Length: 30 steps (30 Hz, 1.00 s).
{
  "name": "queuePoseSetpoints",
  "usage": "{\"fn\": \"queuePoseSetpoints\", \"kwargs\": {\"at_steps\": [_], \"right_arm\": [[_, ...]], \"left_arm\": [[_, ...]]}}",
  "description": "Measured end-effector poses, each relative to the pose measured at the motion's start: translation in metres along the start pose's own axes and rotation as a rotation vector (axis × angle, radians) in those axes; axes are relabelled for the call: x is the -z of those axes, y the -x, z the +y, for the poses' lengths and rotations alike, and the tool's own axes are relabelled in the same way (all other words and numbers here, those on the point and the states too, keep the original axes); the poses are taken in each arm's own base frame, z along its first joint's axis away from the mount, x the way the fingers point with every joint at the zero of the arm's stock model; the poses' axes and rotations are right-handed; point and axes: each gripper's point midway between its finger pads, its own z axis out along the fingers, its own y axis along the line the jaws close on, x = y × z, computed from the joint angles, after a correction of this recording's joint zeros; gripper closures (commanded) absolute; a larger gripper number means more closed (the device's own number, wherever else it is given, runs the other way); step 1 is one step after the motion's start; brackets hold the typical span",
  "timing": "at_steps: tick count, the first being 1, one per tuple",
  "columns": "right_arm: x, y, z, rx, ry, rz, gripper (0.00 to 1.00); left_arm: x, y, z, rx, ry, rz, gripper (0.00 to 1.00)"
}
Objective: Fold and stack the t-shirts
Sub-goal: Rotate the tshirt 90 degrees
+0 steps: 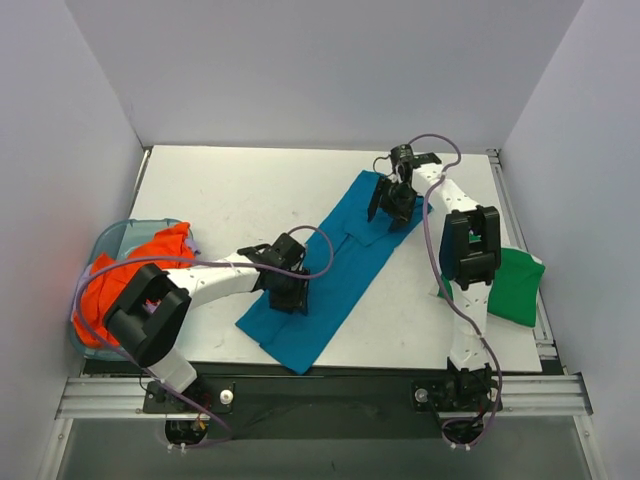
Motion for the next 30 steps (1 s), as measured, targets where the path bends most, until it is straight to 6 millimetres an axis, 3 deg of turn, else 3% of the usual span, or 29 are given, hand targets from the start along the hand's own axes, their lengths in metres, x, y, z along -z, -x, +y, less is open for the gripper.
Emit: {"fn": "queuePoseSetpoints", "kwargs": {"at_steps": [4,12,24,30], "right_arm": [[-0.009,-0.014,-0.003,0.006,-0.037,0.024,0.40],[-0.035,-0.017,-0.014,-0.041,-0.146,0.025,0.40],[-0.050,0.030,0.011,-0.101,-0.171,-0.059,0.40],[-0.055,0.047,0.025,-0.149,-0.130,-0.096,0.40]], "left_arm": [[-0.003,-0.005,-0.001,-0.030,-0.010,0.024,0.47],[-0.009,-0.003,-0.010,-0.065,-0.046,0.057,0.46],[-0.018,0.006,-0.036,-0.063,-0.143,0.101,0.46],[-0.027,0.015,-0.062,-0.009,-0.246,0.117,0.46]]}}
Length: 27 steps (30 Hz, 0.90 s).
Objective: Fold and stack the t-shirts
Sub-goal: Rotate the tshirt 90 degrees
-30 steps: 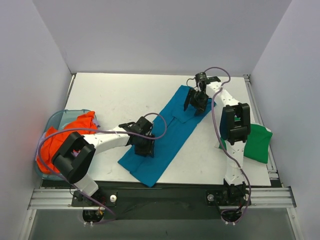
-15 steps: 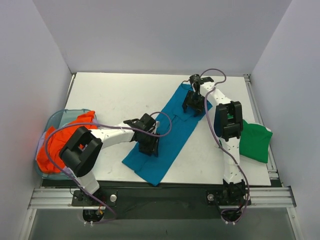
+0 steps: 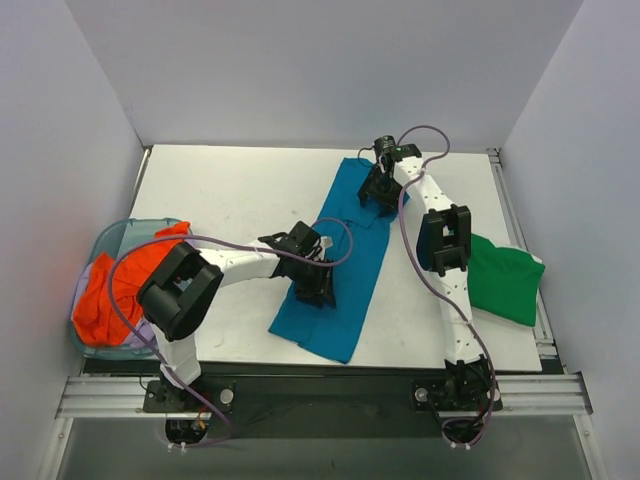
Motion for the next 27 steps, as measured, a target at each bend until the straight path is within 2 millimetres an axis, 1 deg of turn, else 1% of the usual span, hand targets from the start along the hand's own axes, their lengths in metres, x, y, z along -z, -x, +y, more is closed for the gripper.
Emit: {"fn": "queuePoseSetpoints", "kwargs": {"at_steps": [6,9,13,16,18,20,21,24,26,27], "right_arm": [[-0.002,0.009,0.012,-0.026,0.048,-0.026,0.36],[-0.002,0.015,0.019,-0.029,0.078,-0.045,0.33],[-0.002,0.021,0.029,-0.009,0.122,-0.068,0.30],[0.000,0.021,0.032,0.013,0.153,-0.074,0.30],[0.005,0.020,0.032,0.028,0.168,-0.075,0.30],[0.015,0.020,0.030,0.041,0.182,-0.079,0.30],[0.025,0.019,0.030,0.048,0.192,-0.083,0.30],[0.065,0.018,0.029,0.069,0.236,-0.114,0.31],[0.100,0.013,0.027,0.083,0.269,-0.142,0.32],[0.116,0.010,0.025,0.090,0.287,-0.157,0.33]], "left_arm": [[-0.012,0.008,-0.021,0.011,-0.088,-0.006,0.46],[-0.016,0.008,-0.030,-0.001,-0.115,-0.008,0.46],[-0.019,0.003,-0.037,-0.026,-0.126,-0.006,0.46],[-0.015,0.000,-0.039,-0.043,-0.124,-0.009,0.46],[-0.006,0.001,-0.040,-0.061,-0.115,-0.027,0.46],[0.010,0.007,-0.043,-0.085,-0.114,-0.066,0.46],[0.021,0.011,-0.046,-0.097,-0.117,-0.095,0.45],[0.060,0.028,-0.051,-0.128,-0.135,-0.206,0.45],[0.087,0.036,-0.047,-0.135,-0.141,-0.285,0.45],[0.097,0.038,-0.042,-0.132,-0.137,-0.316,0.45]]}}
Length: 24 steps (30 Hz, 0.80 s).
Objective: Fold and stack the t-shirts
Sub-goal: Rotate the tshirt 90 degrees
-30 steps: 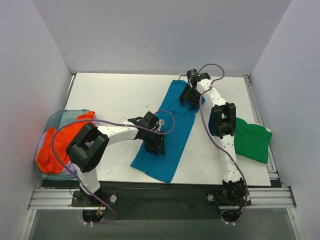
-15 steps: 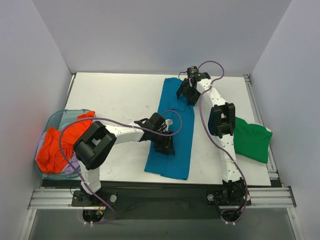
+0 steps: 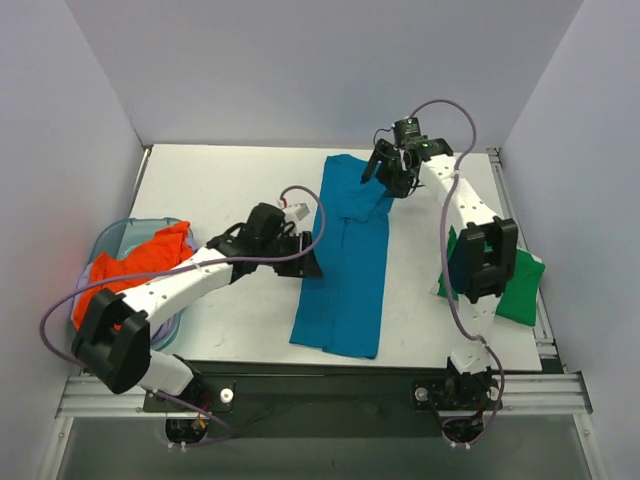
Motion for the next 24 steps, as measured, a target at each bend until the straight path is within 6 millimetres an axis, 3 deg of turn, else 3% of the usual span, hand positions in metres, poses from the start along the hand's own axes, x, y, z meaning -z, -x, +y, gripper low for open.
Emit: {"fn": "queuePoseSetpoints", "kwargs": {"at_steps": [2,5,8,12,15,18,24], "right_arm": [[0.032,-0.011,0.000,0.015,0.022,-0.017,0.34],[0.065,-0.056,-0.006,0.053,0.030,0.014,0.35],[0.072,-0.139,-0.025,0.112,-0.002,0.139,0.37],[0.081,-0.250,-0.070,0.171,-0.099,0.328,0.41],[0.100,-0.308,-0.107,0.183,-0.153,0.404,0.49],[0.119,-0.336,-0.124,0.165,-0.146,0.409,0.54],[0.133,-0.362,-0.136,0.110,-0.102,0.392,0.60]], "left_arm": [[0.016,0.002,0.015,0.007,0.027,-0.042,0.45],[0.025,-0.017,0.043,0.035,0.097,-0.030,0.45],[0.025,-0.048,0.064,0.061,0.147,0.035,0.46],[0.027,-0.083,0.082,0.095,0.177,0.088,0.46],[0.030,-0.102,0.090,0.123,0.190,0.107,0.46],[0.034,-0.113,0.092,0.138,0.195,0.098,0.46],[0.036,-0.124,0.095,0.194,0.208,0.086,0.46]]}}
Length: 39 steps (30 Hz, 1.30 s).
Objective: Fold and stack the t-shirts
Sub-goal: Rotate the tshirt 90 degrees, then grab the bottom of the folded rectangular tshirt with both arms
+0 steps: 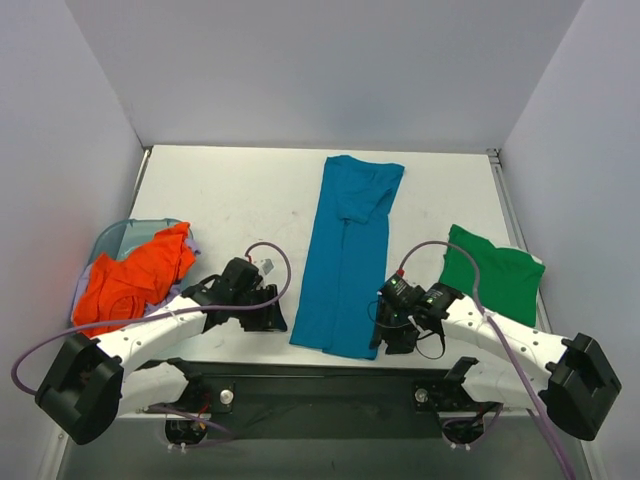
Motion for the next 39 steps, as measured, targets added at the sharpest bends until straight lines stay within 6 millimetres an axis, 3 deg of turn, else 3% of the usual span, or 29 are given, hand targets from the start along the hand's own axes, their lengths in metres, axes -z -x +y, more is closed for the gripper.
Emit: {"fn": "queuePoseSetpoints", "kwargs": {"at_steps": [8,20,29,39], "right_arm": [[-0.010,-0.023,-0.007,-0.051,-0.001,0.010,0.62],[-0.032,-0.025,-0.009,-0.080,-0.080,0.008,0.69],[-0.035,-0.024,-0.001,-0.074,-0.086,0.003,0.81],[-0.036,-0.023,0.001,-0.081,-0.095,0.002,0.83]], "left_arm": [[0.000,-0.004,0.001,0.015,-0.001,0.005,0.46],[0.001,-0.006,0.000,-0.002,-0.011,0.013,0.46],[-0.001,-0.010,-0.002,-0.004,-0.029,0.037,0.46],[-0.011,-0.023,0.000,0.006,-0.050,0.097,0.46]]}}
